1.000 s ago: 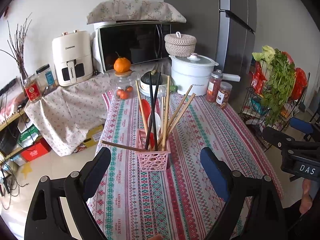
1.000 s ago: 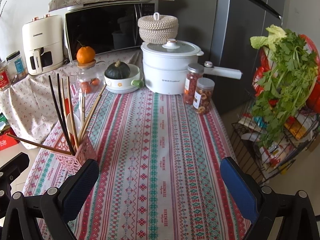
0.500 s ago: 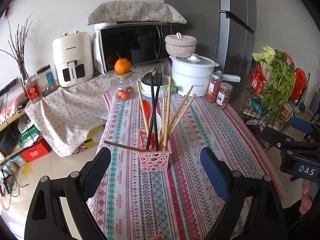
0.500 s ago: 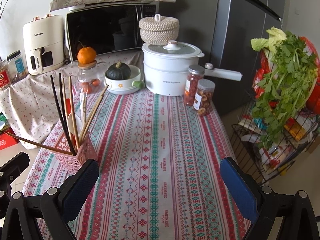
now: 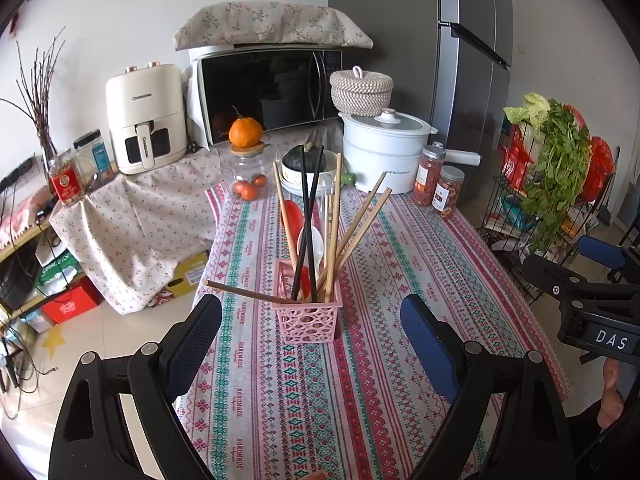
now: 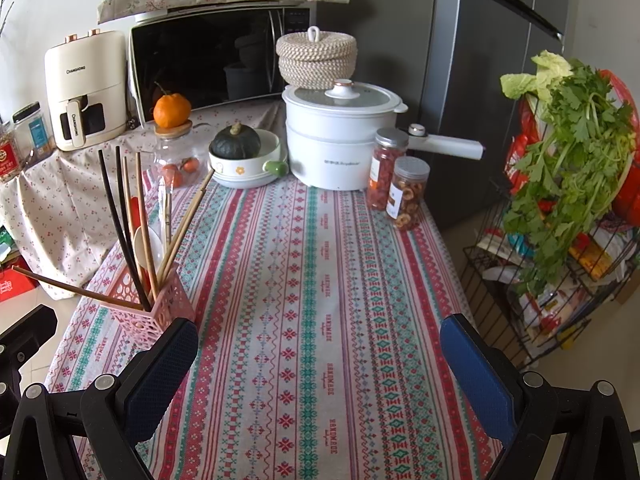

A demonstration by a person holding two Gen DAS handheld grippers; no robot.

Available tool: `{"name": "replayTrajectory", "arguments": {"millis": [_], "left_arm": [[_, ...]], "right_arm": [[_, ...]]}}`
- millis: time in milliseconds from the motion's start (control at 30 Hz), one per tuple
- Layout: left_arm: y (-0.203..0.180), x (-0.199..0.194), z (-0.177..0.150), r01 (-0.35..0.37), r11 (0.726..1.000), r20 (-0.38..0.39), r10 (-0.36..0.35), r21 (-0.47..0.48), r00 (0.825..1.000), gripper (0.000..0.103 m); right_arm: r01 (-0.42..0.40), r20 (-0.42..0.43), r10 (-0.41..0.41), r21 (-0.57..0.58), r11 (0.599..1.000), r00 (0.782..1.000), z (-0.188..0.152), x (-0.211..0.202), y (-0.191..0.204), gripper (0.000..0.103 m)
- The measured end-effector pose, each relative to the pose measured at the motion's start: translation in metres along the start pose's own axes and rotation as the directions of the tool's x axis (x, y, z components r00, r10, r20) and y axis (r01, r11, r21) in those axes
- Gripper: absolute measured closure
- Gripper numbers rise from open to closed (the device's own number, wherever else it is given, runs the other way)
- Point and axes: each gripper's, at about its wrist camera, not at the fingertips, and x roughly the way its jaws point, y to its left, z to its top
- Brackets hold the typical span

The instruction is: Organize utensils

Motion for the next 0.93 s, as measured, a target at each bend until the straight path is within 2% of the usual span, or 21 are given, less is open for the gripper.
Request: {"name": "replayTrajectory", "arguments": {"millis": [833,933], "left_arm": [[0.0032,-0.0012,0.0063,0.011,1.000,-0.004,-0.011,-0.006,1.000,0.010],[0.0030,-0.0027,0.0085,0.007,1.000,0.014,-0.006,-0.011,1.000,0.010]], "right_arm": [[0.000,-0.001,0.000,0.001,1.000,1.000,-0.0001,0.0000,0.0001,0.003],[-0.001,-0.002,0.001,0.002,1.000,1.000,-0.0004,0.0007,-0.0008,0.003]]}}
